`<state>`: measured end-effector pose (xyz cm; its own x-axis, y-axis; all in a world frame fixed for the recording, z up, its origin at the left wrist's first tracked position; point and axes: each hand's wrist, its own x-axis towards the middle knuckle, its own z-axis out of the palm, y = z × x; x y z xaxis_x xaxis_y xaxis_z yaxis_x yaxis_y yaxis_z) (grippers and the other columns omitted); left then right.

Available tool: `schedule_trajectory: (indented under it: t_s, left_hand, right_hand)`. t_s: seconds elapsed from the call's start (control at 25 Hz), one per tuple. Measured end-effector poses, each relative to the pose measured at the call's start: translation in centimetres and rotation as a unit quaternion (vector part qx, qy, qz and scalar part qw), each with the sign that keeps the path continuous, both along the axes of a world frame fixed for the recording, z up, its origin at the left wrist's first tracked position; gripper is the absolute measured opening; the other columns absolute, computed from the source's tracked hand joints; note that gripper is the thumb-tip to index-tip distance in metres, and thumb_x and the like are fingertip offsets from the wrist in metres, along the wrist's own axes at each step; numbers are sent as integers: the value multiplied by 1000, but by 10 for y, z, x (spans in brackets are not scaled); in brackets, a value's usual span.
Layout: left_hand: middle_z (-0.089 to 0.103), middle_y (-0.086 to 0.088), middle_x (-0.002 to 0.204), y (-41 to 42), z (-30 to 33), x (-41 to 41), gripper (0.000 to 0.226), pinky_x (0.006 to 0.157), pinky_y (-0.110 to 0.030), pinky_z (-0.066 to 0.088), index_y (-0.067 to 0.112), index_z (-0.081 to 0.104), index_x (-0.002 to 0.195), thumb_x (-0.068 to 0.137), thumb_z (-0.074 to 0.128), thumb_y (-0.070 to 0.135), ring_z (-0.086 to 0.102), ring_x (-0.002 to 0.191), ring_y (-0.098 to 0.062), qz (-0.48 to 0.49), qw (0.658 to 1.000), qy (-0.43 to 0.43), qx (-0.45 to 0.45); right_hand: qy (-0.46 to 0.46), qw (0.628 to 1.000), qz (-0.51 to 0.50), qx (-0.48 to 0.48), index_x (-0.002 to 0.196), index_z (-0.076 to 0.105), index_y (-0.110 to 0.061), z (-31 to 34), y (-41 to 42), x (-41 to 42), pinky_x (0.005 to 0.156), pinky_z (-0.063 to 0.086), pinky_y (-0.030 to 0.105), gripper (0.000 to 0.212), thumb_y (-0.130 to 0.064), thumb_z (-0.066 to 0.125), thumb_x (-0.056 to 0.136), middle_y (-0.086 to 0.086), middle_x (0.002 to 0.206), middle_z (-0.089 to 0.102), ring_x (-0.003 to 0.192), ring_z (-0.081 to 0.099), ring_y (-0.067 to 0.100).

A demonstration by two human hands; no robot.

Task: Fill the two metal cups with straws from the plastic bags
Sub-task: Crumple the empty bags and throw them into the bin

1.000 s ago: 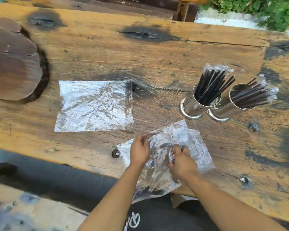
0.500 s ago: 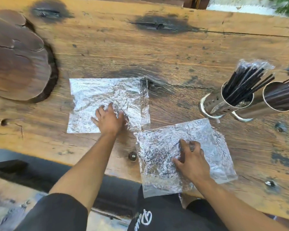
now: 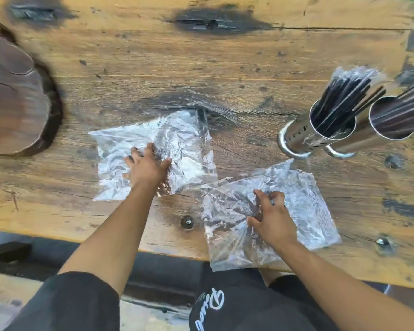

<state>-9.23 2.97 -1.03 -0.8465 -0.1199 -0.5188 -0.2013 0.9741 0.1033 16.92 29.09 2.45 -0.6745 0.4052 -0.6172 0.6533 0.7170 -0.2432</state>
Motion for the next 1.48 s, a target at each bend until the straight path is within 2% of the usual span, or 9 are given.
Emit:
schedule_trajectory:
  t_s: [0.12, 0.24, 0.44, 0.56, 0.76, 0.92, 1.08, 1.24, 1.48]
  left_hand:
    - [20, -10, 166, 12, 6, 32, 73, 111, -70, 32, 35, 37, 152, 89, 66, 61, 9, 155, -44, -17, 1000, 15, -5]
    - [33, -12, 153, 30, 15, 70, 62, 107, -64, 39, 30, 47, 145, 91, 67, 54, 23, 147, -43, -36, 999, 10, -12]
    - [38, -12, 137, 72, 27, 135, 51, 98, -53, 48, 31, 55, 135, 89, 71, 48, 40, 130, -37, -66, 997, -26, 5]
    - [34, -13, 138, 110, 34, 178, 48, 103, -52, 47, 29, 55, 135, 92, 65, 48, 41, 130, -40, -94, 993, -51, 44]
    - [41, -15, 131, 186, 50, 254, 47, 103, -45, 46, 23, 52, 137, 98, 48, 48, 48, 126, -39, -181, 977, -97, 58]
    - [45, -10, 130, 247, 60, 299, 33, 98, -43, 52, 16, 56, 129, 100, 51, 32, 57, 117, -34, -297, 946, -119, 51]
    - [35, -16, 140, 299, 63, 341, 49, 99, -45, 51, 18, 50, 132, 92, 67, 41, 55, 121, -40, -376, 918, -126, -9]
    - [47, -16, 133, 332, 60, 378, 34, 93, -42, 55, 15, 53, 127, 94, 62, 23, 65, 105, -34, -438, 895, -84, -5]
    - [63, -13, 123, 389, 62, 426, 24, 87, -35, 54, 14, 62, 121, 97, 58, 13, 64, 110, -30, -489, 870, -59, 39]
  right_hand:
    - [0, 1000, 25, 3, 145, 35, -37, -3, 7, 7, 57, 49, 31, 62, -36, 68, 92, 1, 135, 24, 81, 58, 18]
    - [-1, 1000, 1, 1, 129, 41, -35, 0, 16, 25, 56, 52, 33, 39, -21, 57, 96, 2, 123, 31, 69, 58, 18]
    - [-44, 996, -69, -42, 117, 50, -22, 4, 44, 72, 76, 53, 36, 25, -11, 49, 95, 9, 131, 44, 87, 63, 29]
    - [-46, 987, -144, -58, 113, 52, -16, 9, 70, 116, 84, 54, 37, 17, -14, 50, 97, 15, 123, 56, 97, 62, 31]
    - [-13, 953, -298, -60, 95, 49, -17, 29, 110, 206, 71, 46, 33, 4, -14, 51, 93, 13, 108, 63, 86, 57, 29]
    - [1, 924, -380, -47, 92, 50, -17, 36, 134, 278, 70, 38, 30, 12, -28, 53, 98, 10, 107, 67, 90, 60, 28]
    - [26, 893, -446, -56, 97, 54, -19, 34, 150, 331, 69, 39, 28, 12, -30, 54, 100, 7, 109, 68, 85, 58, 25]
    - [53, 856, -509, -71, 97, 56, -19, 33, 164, 366, 70, 41, 29, 8, -27, 56, 98, 5, 107, 66, 85, 58, 24]
    - [56, 818, -570, -56, 95, 57, -19, 35, 182, 425, 70, 43, 29, 9, -25, 53, 98, 4, 105, 70, 83, 56, 21]
